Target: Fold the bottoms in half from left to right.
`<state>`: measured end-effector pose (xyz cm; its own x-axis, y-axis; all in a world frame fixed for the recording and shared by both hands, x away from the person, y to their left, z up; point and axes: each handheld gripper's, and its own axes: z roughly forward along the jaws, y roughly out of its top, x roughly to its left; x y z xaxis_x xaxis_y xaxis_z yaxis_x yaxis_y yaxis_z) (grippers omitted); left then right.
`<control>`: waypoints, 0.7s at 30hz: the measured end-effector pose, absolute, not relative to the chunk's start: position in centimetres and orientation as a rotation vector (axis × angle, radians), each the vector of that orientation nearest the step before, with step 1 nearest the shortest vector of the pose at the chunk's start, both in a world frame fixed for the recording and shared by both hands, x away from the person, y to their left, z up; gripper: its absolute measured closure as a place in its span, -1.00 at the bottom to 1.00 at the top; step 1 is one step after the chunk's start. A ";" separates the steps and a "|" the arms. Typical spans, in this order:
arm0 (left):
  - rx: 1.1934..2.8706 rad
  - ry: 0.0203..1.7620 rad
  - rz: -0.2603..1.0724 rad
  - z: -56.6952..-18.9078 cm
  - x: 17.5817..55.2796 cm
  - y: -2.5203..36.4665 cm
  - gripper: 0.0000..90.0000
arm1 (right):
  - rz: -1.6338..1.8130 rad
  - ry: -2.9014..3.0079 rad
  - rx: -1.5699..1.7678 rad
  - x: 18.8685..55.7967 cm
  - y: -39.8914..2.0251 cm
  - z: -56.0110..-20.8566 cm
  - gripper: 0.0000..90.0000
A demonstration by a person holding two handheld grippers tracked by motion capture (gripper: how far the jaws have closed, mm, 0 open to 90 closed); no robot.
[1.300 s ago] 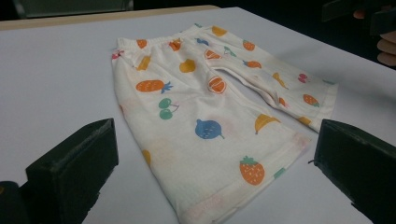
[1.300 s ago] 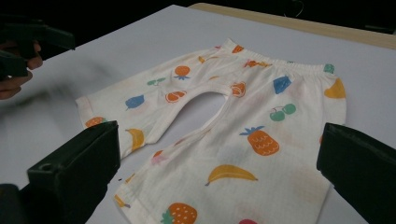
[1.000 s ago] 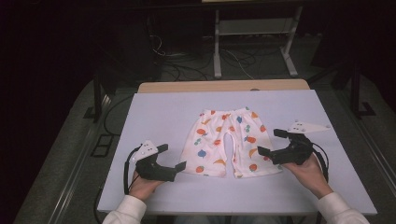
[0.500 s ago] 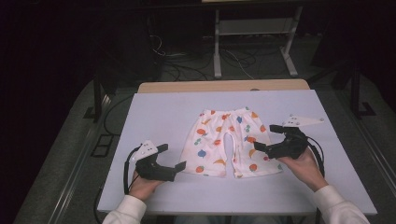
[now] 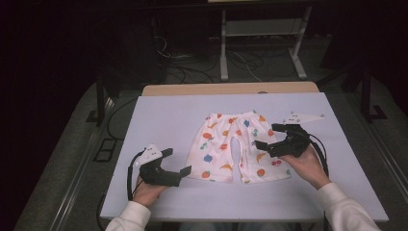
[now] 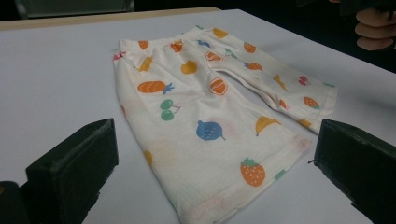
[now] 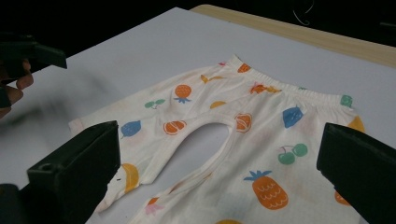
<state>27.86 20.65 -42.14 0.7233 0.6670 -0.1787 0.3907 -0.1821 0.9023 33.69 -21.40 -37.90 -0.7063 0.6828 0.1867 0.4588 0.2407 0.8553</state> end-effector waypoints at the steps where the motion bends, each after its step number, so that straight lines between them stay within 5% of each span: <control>1: 1.804 0.832 0.305 -42.1 27.9 20.6 -1.00 | 1.452 2.294 1.073 33.8 -21.3 -37.8 -1.00; 21: 1.811 0.839 0.306 -42.2 28.0 20.6 -1.00 | 1.442 2.339 1.073 36.6 -19.1 -37.1 -1.00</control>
<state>27.98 20.63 -42.21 0.7198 0.6705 -0.1796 0.3974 -0.1859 0.8986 36.64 -19.15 -37.11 -0.7196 0.6645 0.2016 0.4785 0.2641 0.8374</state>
